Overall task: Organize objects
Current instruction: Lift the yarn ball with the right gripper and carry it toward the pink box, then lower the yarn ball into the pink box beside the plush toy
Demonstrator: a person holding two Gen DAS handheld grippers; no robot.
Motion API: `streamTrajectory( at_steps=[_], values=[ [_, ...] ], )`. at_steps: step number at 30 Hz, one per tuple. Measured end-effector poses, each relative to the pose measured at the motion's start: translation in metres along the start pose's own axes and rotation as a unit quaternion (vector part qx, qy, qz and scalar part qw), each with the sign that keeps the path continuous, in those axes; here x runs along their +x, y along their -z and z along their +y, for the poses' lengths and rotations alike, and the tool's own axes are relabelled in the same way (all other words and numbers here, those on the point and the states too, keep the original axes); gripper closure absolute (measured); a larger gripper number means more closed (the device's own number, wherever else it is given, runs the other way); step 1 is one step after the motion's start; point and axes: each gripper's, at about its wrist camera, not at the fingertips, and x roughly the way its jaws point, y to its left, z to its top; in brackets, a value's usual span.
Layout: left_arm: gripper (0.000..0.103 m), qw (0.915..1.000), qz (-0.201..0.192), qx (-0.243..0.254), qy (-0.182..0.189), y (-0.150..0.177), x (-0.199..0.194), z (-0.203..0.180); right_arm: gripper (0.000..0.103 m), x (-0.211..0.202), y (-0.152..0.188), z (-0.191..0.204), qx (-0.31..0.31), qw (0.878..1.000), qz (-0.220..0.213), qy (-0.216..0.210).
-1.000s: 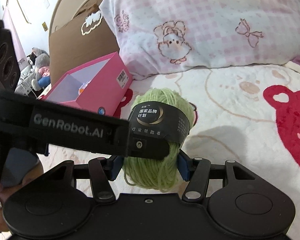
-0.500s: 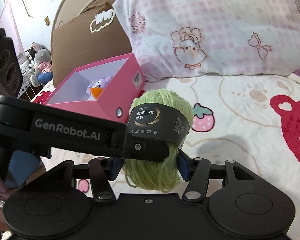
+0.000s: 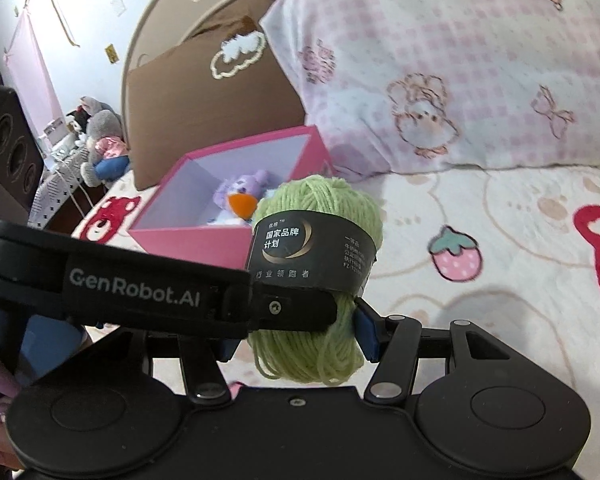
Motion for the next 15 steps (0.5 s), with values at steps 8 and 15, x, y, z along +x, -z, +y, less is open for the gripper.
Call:
streamTrajectory(
  at_steps=[8,15],
  values=[
    [0.050,0.9999,-0.015,0.004,0.006,-0.026,-0.036,0.024,0.044,0.004,-0.022,0.037,-0.029,0.999,-0.027,0.002],
    [0.050,0.9993,-0.034,0.003,-0.014,-0.046,-0.051,0.045,0.044,0.026,-0.045,0.053,-0.033,0.999,-0.034,-0.017]
  ],
)
